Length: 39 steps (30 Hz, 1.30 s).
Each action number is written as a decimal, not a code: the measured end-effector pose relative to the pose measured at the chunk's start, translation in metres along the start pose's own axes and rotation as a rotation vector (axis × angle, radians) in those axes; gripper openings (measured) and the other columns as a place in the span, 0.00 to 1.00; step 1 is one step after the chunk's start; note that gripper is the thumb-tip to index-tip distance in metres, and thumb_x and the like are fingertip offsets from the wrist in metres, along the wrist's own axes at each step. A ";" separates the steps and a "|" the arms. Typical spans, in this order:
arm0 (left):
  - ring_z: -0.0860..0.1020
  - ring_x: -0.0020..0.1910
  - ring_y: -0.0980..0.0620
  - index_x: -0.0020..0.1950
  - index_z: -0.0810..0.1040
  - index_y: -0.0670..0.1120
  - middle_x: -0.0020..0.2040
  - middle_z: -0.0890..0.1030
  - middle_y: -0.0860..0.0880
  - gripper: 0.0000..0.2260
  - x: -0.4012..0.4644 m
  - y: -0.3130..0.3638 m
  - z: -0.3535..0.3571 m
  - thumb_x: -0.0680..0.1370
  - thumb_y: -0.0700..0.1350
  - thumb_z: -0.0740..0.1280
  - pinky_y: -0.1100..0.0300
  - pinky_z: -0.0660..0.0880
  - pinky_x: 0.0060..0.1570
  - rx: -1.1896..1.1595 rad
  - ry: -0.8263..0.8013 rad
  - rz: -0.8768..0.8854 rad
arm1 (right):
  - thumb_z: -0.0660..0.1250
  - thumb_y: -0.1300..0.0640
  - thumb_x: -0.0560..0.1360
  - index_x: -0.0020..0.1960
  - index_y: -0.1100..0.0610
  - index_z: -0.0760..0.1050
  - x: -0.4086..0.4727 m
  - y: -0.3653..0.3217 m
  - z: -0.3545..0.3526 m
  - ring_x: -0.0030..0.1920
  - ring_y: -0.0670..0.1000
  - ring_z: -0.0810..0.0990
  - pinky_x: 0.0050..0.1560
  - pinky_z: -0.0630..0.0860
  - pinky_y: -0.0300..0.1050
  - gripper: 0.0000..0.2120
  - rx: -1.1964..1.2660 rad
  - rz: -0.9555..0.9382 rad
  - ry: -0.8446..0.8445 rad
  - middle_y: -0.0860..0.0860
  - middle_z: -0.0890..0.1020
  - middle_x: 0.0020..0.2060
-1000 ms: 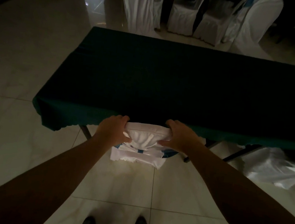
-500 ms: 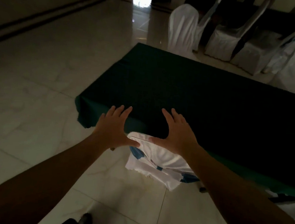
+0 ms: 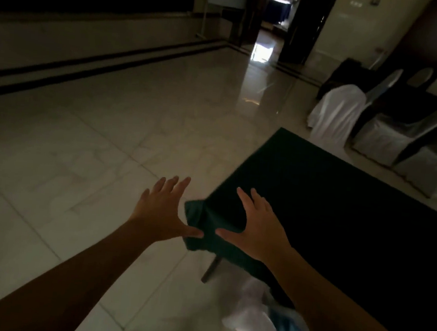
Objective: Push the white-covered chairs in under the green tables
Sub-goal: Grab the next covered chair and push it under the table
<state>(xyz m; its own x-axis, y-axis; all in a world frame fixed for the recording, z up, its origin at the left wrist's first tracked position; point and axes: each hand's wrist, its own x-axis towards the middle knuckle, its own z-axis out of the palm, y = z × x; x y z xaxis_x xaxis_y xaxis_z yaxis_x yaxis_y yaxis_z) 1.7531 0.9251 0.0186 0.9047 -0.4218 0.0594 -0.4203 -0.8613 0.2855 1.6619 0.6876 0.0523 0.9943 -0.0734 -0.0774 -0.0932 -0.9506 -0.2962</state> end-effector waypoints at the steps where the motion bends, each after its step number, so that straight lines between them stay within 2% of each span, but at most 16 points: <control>1: 0.51 0.76 0.45 0.76 0.40 0.59 0.78 0.51 0.51 0.64 0.015 -0.032 -0.016 0.47 0.85 0.57 0.37 0.57 0.69 -0.002 0.009 -0.010 | 0.63 0.21 0.63 0.78 0.40 0.42 0.026 -0.022 0.001 0.77 0.59 0.48 0.72 0.57 0.63 0.53 0.006 0.002 0.013 0.52 0.48 0.79; 9: 0.50 0.76 0.47 0.76 0.41 0.60 0.78 0.51 0.51 0.62 0.131 -0.172 -0.100 0.49 0.86 0.56 0.39 0.57 0.70 -0.007 0.042 -0.015 | 0.59 0.17 0.59 0.77 0.37 0.39 0.186 -0.121 -0.010 0.77 0.58 0.49 0.73 0.57 0.61 0.55 0.033 0.042 0.095 0.50 0.48 0.79; 17: 0.52 0.76 0.47 0.76 0.42 0.60 0.78 0.52 0.51 0.60 0.315 -0.245 -0.119 0.51 0.85 0.56 0.41 0.58 0.69 0.001 0.069 -0.013 | 0.61 0.20 0.61 0.77 0.36 0.39 0.396 -0.140 -0.004 0.77 0.58 0.48 0.72 0.57 0.61 0.54 0.104 0.066 0.158 0.49 0.46 0.79; 22: 0.52 0.75 0.48 0.76 0.44 0.59 0.78 0.52 0.52 0.59 0.461 -0.286 -0.131 0.52 0.83 0.59 0.41 0.60 0.70 -0.002 0.045 -0.049 | 0.62 0.21 0.61 0.77 0.37 0.39 0.551 -0.132 -0.020 0.76 0.58 0.51 0.71 0.61 0.61 0.54 0.149 0.051 0.229 0.51 0.49 0.79; 27: 0.53 0.75 0.48 0.76 0.44 0.59 0.78 0.53 0.52 0.59 0.593 -0.303 -0.149 0.53 0.84 0.59 0.42 0.60 0.70 -0.012 0.049 -0.030 | 0.61 0.19 0.60 0.76 0.36 0.38 0.673 -0.116 -0.054 0.77 0.58 0.50 0.71 0.59 0.61 0.54 0.149 0.087 0.234 0.50 0.48 0.79; 35: 0.50 0.76 0.47 0.77 0.43 0.59 0.78 0.51 0.51 0.60 0.846 -0.316 -0.122 0.52 0.85 0.56 0.42 0.59 0.69 -0.041 0.039 0.128 | 0.60 0.18 0.59 0.75 0.34 0.36 0.867 -0.048 -0.086 0.77 0.57 0.49 0.71 0.59 0.61 0.55 0.124 0.249 0.286 0.48 0.47 0.79; 39: 0.52 0.75 0.47 0.76 0.46 0.59 0.78 0.54 0.51 0.59 0.989 -0.310 -0.107 0.52 0.85 0.56 0.43 0.60 0.69 -0.090 0.069 0.261 | 0.61 0.19 0.60 0.77 0.37 0.39 0.962 -0.009 -0.100 0.76 0.56 0.51 0.72 0.60 0.60 0.55 0.096 0.339 0.325 0.50 0.49 0.79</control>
<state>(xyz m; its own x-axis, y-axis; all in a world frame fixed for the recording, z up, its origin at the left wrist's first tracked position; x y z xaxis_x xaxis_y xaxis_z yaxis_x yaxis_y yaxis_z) 2.7852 0.8055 0.0913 0.7703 -0.6035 0.2059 -0.6349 -0.6959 0.3356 2.6241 0.5953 0.0754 0.8704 -0.4793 0.1129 -0.4039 -0.8260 -0.3932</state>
